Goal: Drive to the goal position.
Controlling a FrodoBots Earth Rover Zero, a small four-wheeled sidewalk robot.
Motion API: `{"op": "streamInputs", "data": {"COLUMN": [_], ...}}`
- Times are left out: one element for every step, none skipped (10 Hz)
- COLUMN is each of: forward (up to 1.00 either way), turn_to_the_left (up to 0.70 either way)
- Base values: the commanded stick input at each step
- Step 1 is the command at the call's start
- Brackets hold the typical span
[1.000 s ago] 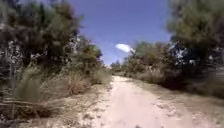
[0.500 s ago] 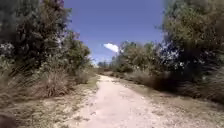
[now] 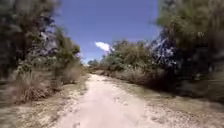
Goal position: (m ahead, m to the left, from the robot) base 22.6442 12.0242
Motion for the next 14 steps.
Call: {"op": "streamInputs", "data": {"forward": [0.70, 0.70, 0.70, 0.70, 0.70, 0.70, 0.70, 0.70, 0.70, 0.70, 0.70, 0.70, 0.70, 0.70], "turn_to_the_left": [0.00, 0.00, 0.00, 0.00, 0.00, 0.00, 0.00, 0.00, 0.00, 0.00, 0.00, 0.00, 0.00, 0.00]}}
